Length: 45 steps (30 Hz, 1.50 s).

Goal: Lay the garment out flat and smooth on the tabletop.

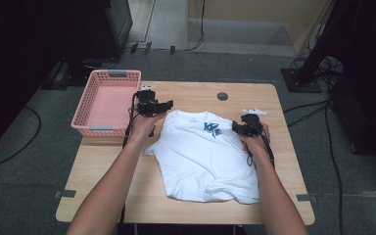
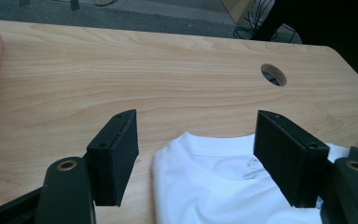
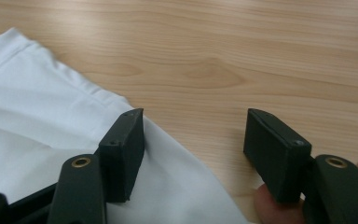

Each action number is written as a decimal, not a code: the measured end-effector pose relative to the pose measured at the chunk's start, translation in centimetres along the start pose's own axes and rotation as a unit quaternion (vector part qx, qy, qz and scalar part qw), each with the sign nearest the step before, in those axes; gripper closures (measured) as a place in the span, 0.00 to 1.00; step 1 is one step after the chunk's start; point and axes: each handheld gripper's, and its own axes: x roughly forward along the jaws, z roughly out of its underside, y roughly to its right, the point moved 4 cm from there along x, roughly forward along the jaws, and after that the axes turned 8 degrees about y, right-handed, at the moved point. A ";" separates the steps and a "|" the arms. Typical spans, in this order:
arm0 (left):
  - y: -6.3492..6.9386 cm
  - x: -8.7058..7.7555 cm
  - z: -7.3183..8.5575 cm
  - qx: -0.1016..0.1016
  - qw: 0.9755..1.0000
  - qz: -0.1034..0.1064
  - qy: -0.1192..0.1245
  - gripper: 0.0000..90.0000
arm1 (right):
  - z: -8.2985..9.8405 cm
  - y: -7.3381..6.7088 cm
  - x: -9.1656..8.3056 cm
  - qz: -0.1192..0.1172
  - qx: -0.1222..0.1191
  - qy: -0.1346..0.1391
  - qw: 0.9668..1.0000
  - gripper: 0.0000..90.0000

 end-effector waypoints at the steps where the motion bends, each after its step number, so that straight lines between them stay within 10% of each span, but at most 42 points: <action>1: 0.0 0.0 0.1 0.001 1.000 0.000 -0.001 0.35 | 0.0 0.5 -0.1 0.015 0.005 0.000 1.000 0.42; 6: 0.2 0.2 1.2 0.015 1.000 0.003 -0.014 0.35 | -0.4 1.3 -1.1 0.064 0.004 0.023 0.998 0.46; 14: 1.4 1.4 5.2 0.093 0.994 -0.006 -0.063 0.60 | -1.3 -3.5 -2.8 -0.056 -0.051 0.057 0.995 0.76; 22: 1.7 1.8 8.5 0.147 0.985 -0.024 -0.090 0.61 | 1.5 -4.4 -1.9 -0.076 -0.059 0.023 0.995 0.57; 26: 1.5 1.5 9.0 0.146 0.986 -0.024 -0.073 0.55 | 2.2 -4.2 -2.9 -0.082 -0.050 0.021 0.995 0.49; 29: 1.7 1.3 9.5 0.166 0.983 -0.018 -0.073 0.45 | 2.9 -4.1 -3.9 -0.087 -0.056 0.015 0.994 0.43; 45: 3.9 -3.6 13.5 0.195 0.979 0.035 -0.049 0.45 | 7.3 -4.6 -10.1 -0.070 -0.055 0.005 0.996 0.32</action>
